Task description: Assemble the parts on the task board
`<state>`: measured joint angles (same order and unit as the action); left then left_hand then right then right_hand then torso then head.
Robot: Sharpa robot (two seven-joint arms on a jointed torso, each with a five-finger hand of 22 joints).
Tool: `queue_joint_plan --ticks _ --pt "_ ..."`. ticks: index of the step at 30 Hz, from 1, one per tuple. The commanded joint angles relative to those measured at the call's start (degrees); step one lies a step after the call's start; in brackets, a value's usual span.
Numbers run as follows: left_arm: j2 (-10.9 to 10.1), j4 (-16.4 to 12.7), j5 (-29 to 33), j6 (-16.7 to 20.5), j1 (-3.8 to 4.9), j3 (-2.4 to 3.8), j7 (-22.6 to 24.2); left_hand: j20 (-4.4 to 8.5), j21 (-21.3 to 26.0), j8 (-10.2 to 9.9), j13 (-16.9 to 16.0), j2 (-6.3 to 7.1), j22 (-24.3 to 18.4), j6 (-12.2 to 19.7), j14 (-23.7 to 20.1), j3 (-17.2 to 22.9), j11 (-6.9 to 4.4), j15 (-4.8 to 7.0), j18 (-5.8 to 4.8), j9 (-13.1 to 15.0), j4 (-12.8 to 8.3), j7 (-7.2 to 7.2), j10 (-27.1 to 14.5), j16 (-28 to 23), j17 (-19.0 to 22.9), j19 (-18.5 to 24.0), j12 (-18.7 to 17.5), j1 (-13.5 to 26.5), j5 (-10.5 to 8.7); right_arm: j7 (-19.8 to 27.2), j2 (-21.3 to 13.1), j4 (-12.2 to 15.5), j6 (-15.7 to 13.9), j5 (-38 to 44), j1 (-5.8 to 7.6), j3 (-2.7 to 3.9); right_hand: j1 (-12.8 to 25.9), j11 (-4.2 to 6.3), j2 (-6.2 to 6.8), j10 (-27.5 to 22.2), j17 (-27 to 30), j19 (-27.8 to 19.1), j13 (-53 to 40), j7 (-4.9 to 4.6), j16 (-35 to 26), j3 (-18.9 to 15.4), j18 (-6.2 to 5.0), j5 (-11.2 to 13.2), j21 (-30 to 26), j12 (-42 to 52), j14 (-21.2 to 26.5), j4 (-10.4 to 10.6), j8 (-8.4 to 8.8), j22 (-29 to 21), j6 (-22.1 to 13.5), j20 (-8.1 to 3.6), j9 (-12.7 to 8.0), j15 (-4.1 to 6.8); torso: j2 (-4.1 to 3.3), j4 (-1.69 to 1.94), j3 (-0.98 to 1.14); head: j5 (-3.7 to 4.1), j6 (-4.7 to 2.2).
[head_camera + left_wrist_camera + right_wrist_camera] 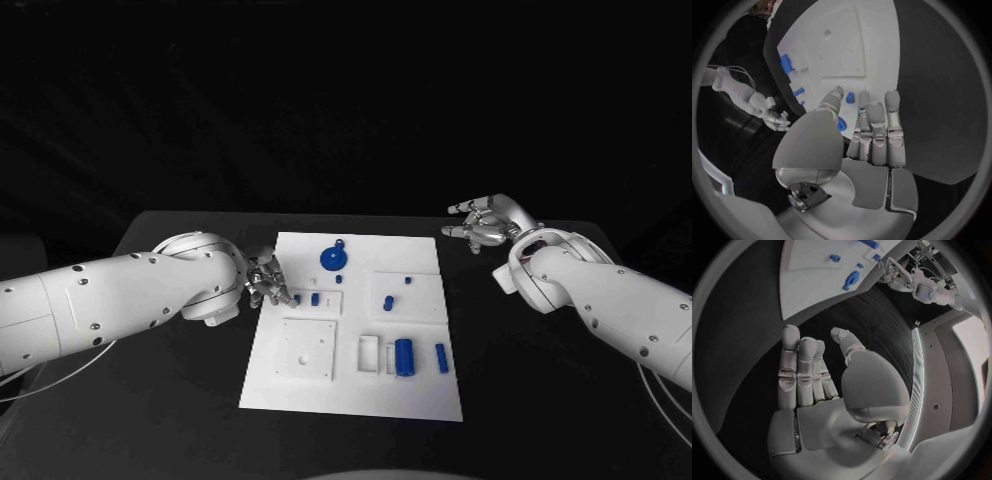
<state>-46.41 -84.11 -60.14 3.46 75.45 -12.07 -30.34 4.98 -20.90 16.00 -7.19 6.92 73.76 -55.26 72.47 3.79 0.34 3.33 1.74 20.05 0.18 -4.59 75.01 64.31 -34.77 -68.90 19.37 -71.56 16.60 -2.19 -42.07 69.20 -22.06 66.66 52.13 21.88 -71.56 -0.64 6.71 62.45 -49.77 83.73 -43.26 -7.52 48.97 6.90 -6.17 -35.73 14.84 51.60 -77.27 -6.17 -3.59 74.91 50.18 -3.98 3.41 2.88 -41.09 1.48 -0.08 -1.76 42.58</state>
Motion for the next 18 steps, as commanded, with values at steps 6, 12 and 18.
queue_joint_plan --ticks 6,12,18 --pt "-0.2 -1.96 2.32 8.35 1.5 2.57 12.1 -1.82 8.66 -3.34 3.66 -2.44 -5.77 -3.79 -4.66 4.45 1.54 -1.61 0.69 -11.18 -4.3 -0.43 -3.82 -13.78 10.67 2.44 -6.28 -8.05 -1.32 0.68 0.14 -0.55 0.36 -0.21 -0.11 0.03 0.34 -0.19 0.25 0.0 0.11 1.83 0.15 -0.02 -0.22 0.18 -0.79 -0.37 -0.53 -0.41 -0.08 0.3 0.22 1.34 -0.25 -0.14 0.02 0.19 -0.03 -0.01 -0.06 0.31 -0.47" --pt "1.78 -1.33 -1.25 14.17 1.84 2.87 20.43 -2.21 8.85 -8.11 3.74 -3.56 -3.4 -9.16 -2.73 7.22 2.55 -1.97 1.94 -15.81 -7.52 -1.19 -2.7 -18.17 13.66 2.83 -12.63 -10.45 -2.12 0.94 0.23 -0.69 0.28 -0.46 -0.12 0.03 0.53 -0.22 0.2 0.13 0.24 1.47 1.75 0.08 -0.46 0.54 -0.88 -0.42 -2.59 -2.19 0.29 0.16 0.15 0.9 0.8 -0.1 0.08 0.24 -0.02 0.04 0.03 0.47 -0.62" --pt "4.91 1.06 -7.87 16.15 1.9 2.26 24.71 -2.42 8.67 -11.82 3.78 -3.84 -0.74 -11.53 -1.6 8.32 2.82 -2.04 2.64 -16.05 -8.73 -1.04 -2.08 -19.6 14.32 2.89 -15.76 -10.67 -3.83 1.03 0.39 -0.65 0.23 -0.58 -0.12 0.03 0.88 0.02 0.25 1.65 1.8 1.06 8.68 0.24 -2.17 1.83 -0.66 -0.28 -5.56 -8.07 0.75 -0.56 0.15 -0.51 2.39 -0.2 0.12 0.31 -0.07 -0.02 0.02 0.39 -0.95"
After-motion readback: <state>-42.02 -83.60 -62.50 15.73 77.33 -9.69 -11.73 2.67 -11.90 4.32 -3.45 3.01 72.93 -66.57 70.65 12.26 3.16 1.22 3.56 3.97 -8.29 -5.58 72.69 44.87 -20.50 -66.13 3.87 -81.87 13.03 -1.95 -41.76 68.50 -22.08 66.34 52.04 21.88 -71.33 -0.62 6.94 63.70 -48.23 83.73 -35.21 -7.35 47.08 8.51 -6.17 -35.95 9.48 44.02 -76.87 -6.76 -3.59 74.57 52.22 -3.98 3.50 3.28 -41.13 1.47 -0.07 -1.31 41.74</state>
